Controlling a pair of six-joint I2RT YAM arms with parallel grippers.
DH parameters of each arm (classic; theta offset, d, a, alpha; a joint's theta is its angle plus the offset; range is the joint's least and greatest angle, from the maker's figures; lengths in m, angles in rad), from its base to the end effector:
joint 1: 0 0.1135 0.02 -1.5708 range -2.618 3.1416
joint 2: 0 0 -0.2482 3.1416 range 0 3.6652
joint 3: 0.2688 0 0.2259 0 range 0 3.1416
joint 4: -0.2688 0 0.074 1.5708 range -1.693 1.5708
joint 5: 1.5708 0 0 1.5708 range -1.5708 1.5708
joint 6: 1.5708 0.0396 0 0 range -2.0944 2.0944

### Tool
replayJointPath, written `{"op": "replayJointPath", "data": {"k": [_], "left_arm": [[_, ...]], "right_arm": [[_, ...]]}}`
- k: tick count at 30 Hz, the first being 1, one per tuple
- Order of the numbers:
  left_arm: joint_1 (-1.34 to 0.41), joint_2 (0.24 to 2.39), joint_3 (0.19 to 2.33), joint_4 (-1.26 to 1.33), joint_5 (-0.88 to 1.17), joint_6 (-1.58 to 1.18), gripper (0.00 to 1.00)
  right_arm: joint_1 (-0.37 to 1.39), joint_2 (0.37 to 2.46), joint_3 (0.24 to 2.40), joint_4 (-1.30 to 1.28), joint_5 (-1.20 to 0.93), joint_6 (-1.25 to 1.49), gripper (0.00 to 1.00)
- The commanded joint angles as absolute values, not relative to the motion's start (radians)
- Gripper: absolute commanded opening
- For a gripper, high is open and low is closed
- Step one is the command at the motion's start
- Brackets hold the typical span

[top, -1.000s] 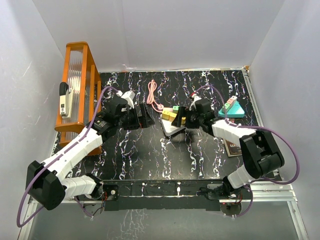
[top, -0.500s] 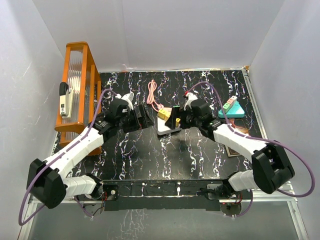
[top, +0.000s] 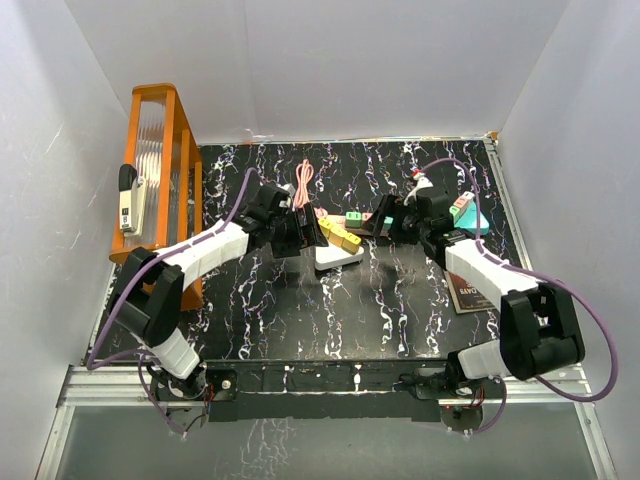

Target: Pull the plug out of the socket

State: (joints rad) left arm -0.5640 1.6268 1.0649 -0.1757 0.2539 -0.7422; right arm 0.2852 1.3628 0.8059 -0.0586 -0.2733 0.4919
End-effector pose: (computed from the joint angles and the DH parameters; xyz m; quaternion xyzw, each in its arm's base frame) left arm 0.2764 -0.1866 0.2205 -0.0297 0.9081 -0.3359 0.2484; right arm 0.2627 0.0882 0.2274 0.0285 0.8816 0.2845 0.3756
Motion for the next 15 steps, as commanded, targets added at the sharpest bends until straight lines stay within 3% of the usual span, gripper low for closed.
{"op": "replayJointPath", "data": {"k": [1, 5, 15], "left_arm": [[-0.556, 1.665, 1.125, -0.192, 0.248, -0.706, 0.88], [-0.556, 1.712, 1.155, -0.201, 0.213, -0.683, 0.84], [-0.556, 1.827, 1.208, -0.16, 0.294, -0.68, 0.68]], "right_arm": [[0.209, 1.421, 0.79, 0.043, -0.256, 0.598, 0.77], [0.206, 1.519, 0.818, 0.034, -0.256, 0.587, 0.61], [0.238, 1.643, 0.811, 0.16, -0.258, 0.615, 0.43]]}}
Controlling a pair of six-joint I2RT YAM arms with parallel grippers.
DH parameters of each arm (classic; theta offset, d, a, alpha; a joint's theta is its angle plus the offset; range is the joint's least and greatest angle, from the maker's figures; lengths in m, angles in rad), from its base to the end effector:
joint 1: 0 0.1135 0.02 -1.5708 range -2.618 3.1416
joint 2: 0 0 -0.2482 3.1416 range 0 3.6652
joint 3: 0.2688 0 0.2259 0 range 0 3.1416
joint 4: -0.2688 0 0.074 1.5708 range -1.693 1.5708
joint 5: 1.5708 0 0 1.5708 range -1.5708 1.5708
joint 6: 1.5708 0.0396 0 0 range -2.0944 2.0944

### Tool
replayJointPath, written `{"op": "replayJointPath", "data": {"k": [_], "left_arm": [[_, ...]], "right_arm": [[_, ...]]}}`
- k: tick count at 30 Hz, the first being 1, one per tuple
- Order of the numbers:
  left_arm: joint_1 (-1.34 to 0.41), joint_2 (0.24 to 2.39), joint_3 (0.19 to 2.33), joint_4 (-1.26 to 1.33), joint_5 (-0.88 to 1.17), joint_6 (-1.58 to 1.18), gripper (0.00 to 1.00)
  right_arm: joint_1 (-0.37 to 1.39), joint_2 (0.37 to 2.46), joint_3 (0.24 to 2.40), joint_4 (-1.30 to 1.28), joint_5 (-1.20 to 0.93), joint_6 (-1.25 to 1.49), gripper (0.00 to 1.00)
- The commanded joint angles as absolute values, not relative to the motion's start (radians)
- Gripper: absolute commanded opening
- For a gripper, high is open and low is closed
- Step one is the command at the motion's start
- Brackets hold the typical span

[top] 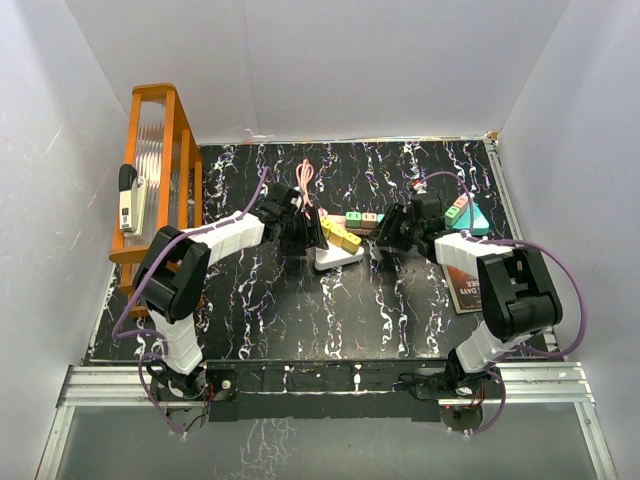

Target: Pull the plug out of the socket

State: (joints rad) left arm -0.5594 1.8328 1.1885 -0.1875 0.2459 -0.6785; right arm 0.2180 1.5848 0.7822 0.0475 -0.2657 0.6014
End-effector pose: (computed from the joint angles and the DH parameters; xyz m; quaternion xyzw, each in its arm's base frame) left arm 0.3086 -0.2046 0.1873 -0.0109 0.9265 -0.3011 0.2256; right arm 0.2903 0.0750 0.1698 0.1218 0.9032 0.2681 0.3122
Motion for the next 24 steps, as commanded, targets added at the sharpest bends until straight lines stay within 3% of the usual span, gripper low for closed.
{"op": "replayJointPath", "data": {"k": [1, 7, 16, 24], "left_arm": [[-0.555, 1.831, 1.21, -0.159, 0.296, -0.681, 0.67], [-0.558, 1.81, 1.186, -0.185, 0.276, -0.676, 0.64], [-0.561, 1.688, 1.082, -0.199, 0.256, -0.695, 0.71], [-0.561, 1.65, 1.064, -0.184, 0.258, -0.703, 0.73]], "right_arm": [[0.244, 1.667, 0.823, 0.17, -0.255, 0.62, 0.41], [0.283, 1.789, 0.891, 0.247, -0.232, 0.636, 0.38], [0.279, 1.983, 1.148, 0.182, -0.201, 0.589, 0.43], [0.288, 1.871, 0.966, 0.206, -0.33, 0.548, 0.44]]}}
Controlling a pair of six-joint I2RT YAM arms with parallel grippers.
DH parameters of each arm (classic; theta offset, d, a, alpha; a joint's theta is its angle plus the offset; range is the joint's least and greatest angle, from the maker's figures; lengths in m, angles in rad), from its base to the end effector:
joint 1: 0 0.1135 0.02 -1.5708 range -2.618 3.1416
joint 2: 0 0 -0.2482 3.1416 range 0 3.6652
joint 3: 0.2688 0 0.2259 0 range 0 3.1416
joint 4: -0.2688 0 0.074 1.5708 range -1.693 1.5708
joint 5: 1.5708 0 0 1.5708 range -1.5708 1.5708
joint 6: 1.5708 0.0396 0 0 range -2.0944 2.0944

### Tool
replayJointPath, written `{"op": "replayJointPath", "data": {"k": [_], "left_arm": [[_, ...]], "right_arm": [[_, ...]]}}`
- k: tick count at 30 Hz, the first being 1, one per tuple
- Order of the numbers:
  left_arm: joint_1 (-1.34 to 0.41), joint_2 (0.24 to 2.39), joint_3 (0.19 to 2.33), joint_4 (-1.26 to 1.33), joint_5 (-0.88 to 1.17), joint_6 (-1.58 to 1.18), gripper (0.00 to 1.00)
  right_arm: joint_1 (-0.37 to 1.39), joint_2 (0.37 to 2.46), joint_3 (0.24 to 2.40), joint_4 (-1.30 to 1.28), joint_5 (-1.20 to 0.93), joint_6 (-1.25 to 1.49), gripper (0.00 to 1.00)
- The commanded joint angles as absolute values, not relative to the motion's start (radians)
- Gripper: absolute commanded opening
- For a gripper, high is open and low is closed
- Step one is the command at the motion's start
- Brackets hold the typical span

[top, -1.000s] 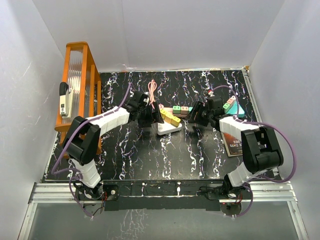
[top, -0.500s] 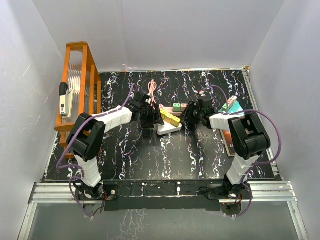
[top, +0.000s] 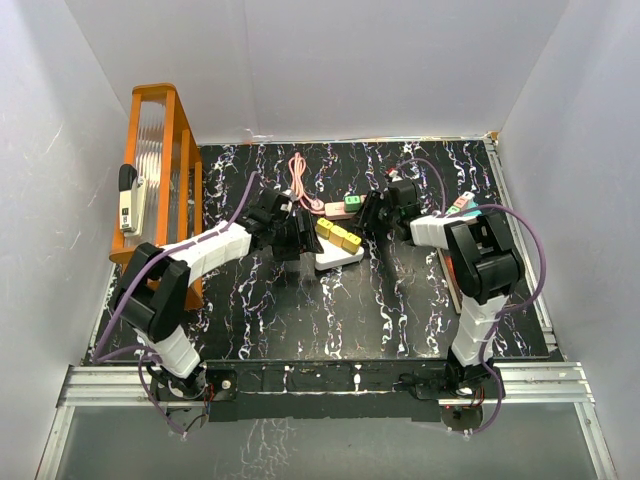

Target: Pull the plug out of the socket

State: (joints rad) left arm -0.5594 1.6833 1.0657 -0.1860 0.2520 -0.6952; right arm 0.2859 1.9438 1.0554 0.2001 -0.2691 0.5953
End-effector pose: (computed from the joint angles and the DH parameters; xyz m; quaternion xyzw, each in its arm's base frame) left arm 0.2814 -0.1878 0.2020 -0.0155 0.9210 -0.3123 0.2322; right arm 0.3626 0.1175 0.1422 0.0815 0.8942 0.2902 0.3311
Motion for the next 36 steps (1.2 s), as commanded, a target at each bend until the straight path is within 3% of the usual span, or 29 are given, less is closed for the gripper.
{"op": "replayJointPath", "data": {"k": [1, 9, 14, 18, 29, 36], "left_arm": [[-0.56, 1.666, 1.068, -0.177, 0.263, -0.704, 0.73], [-0.56, 1.72, 1.084, -0.18, 0.247, -0.7, 0.7], [-0.556, 1.66, 1.009, -0.221, 0.205, -0.675, 0.78], [-0.553, 1.572, 0.899, -0.234, 0.169, -0.661, 0.78], [-0.522, 1.4, 0.785, -0.265, 0.223, -0.692, 0.68], [-0.521, 1.451, 0.801, -0.243, 0.227, -0.69, 0.66]], "right_arm": [[0.29, 1.866, 0.944, 0.215, -0.353, 0.546, 0.44], [0.362, 1.877, 0.861, 0.283, -0.467, 0.554, 0.4], [0.438, 1.89, 0.817, 0.326, -0.484, 0.57, 0.38], [0.491, 1.883, 0.75, 0.374, -0.51, 0.609, 0.36], [0.494, 1.76, 0.714, 0.228, -0.465, 0.541, 0.41], [0.524, 1.781, 0.688, 0.256, -0.474, 0.57, 0.41]]}}
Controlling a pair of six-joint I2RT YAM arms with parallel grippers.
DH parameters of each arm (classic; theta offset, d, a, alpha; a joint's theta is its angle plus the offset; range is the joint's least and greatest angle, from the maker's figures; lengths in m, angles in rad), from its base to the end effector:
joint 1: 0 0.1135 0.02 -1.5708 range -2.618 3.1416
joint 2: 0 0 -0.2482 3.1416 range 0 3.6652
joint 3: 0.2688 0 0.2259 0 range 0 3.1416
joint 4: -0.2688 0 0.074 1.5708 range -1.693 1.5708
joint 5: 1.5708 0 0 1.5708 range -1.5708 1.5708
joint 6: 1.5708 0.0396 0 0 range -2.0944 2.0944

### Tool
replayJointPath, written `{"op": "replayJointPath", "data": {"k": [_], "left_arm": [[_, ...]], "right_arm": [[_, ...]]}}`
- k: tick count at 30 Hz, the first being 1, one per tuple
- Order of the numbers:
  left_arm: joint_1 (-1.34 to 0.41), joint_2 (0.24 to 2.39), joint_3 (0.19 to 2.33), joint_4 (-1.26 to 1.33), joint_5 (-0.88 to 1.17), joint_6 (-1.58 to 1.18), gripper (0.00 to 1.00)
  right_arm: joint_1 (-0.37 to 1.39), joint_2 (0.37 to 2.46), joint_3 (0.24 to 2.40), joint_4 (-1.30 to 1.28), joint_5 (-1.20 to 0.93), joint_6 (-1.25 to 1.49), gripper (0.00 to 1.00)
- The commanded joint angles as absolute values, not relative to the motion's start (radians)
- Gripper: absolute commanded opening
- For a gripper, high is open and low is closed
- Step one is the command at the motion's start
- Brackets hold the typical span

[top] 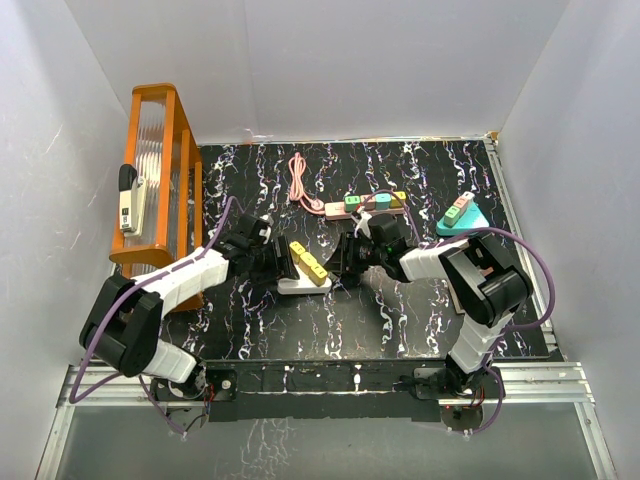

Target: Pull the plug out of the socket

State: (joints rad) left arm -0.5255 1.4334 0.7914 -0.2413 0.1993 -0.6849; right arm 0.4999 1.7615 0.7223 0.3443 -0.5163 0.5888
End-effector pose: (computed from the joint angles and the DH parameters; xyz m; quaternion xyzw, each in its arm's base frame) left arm 0.2279 -0.1412 0.1898 -0.0412 0.9365 -0.2678 0.2225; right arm 0.2648 0.1669 0.1304 -0.0692 0.8796 0.4101 0.2310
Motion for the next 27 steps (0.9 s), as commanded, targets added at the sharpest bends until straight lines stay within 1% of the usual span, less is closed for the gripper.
{"op": "replayJointPath", "data": {"k": [1, 6, 10, 13, 16, 19, 21, 23, 25, 27], "left_arm": [[-0.522, 1.456, 0.799, -0.233, 0.231, -0.695, 0.64], [-0.521, 1.451, 0.763, -0.201, 0.238, -0.707, 0.58], [-0.522, 1.461, 0.757, -0.223, 0.219, -0.692, 0.53], [-0.521, 1.461, 0.75, -0.247, 0.194, -0.684, 0.48], [-0.521, 1.453, 0.743, -0.264, 0.174, -0.673, 0.46], [-0.521, 1.455, 0.746, -0.287, 0.157, -0.66, 0.46], [-0.522, 1.462, 0.751, -0.296, 0.148, -0.654, 0.45], [-0.521, 1.471, 0.755, -0.304, 0.14, -0.649, 0.45], [-0.521, 1.48, 0.757, -0.308, 0.14, -0.643, 0.45], [-0.522, 1.485, 0.756, -0.311, 0.138, -0.642, 0.45]], "right_arm": [[0.532, 1.776, 0.685, 0.259, -0.473, 0.577, 0.41], [0.562, 1.755, 0.673, 0.268, -0.471, 0.601, 0.4], [0.583, 1.721, 0.668, 0.236, -0.449, 0.593, 0.4], [0.583, 1.656, 0.71, 0.099, -0.325, 0.531, 0.43], [0.583, 1.603, 0.786, -0.066, -0.192, 0.447, 0.5], [0.582, 1.555, 0.858, -0.224, -0.037, 0.391, 0.54], [0.583, 1.511, 0.887, -0.265, -0.034, 0.383, 0.56], [0.59, 1.463, 0.901, -0.263, -0.099, 0.387, 0.57], [0.627, 1.431, 0.916, -0.256, -0.14, 0.386, 0.59], [0.671, 1.414, 0.94, -0.262, -0.129, 0.372, 0.6]]}}
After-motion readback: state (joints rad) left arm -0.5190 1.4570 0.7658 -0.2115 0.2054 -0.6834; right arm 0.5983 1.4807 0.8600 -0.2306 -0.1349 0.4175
